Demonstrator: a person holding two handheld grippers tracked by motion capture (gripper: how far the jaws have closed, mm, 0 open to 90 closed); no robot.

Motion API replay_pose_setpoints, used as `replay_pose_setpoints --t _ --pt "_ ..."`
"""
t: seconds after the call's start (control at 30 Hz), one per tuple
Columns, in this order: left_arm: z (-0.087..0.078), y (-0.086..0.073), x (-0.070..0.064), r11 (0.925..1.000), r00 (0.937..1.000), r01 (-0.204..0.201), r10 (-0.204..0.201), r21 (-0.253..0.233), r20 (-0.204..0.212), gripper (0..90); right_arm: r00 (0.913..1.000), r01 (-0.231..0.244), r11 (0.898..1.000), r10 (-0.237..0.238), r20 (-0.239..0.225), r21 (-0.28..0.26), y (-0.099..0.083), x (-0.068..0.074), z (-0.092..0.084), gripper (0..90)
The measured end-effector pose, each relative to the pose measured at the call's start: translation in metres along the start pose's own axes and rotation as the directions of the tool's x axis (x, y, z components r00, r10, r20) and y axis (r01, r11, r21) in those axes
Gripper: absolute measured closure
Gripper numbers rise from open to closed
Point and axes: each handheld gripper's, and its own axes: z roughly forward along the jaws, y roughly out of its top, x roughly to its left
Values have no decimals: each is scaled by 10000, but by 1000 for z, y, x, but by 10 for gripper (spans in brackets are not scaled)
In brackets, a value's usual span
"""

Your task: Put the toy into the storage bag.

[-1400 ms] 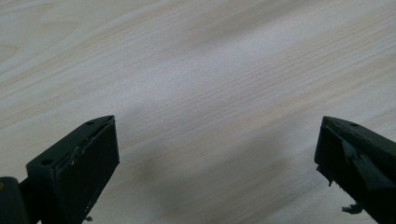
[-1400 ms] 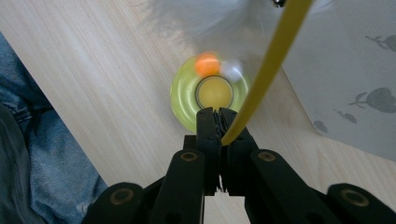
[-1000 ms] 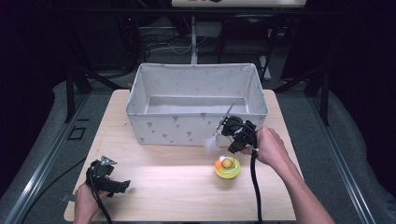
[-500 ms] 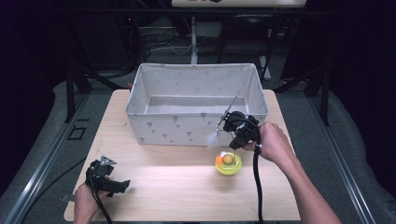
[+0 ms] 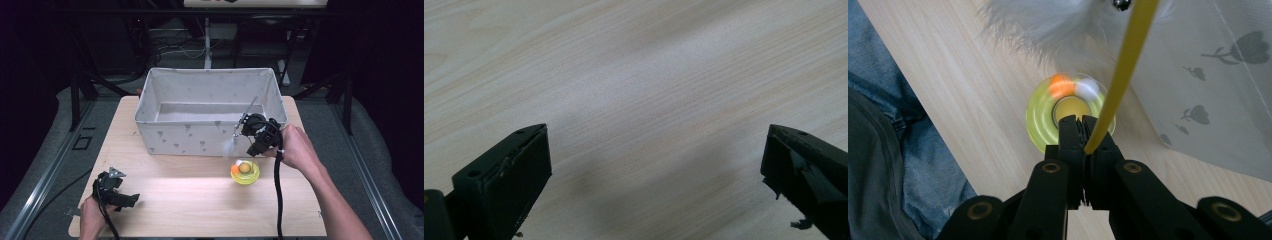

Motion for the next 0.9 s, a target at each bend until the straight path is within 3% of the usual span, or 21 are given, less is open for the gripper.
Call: replay_pose_setpoints --t 0.9 --pt "0 -1 1 9999 10000 83 -83 -101 -3 0 9999 -111 9998 113 89 -153 4 -7 -33 882"
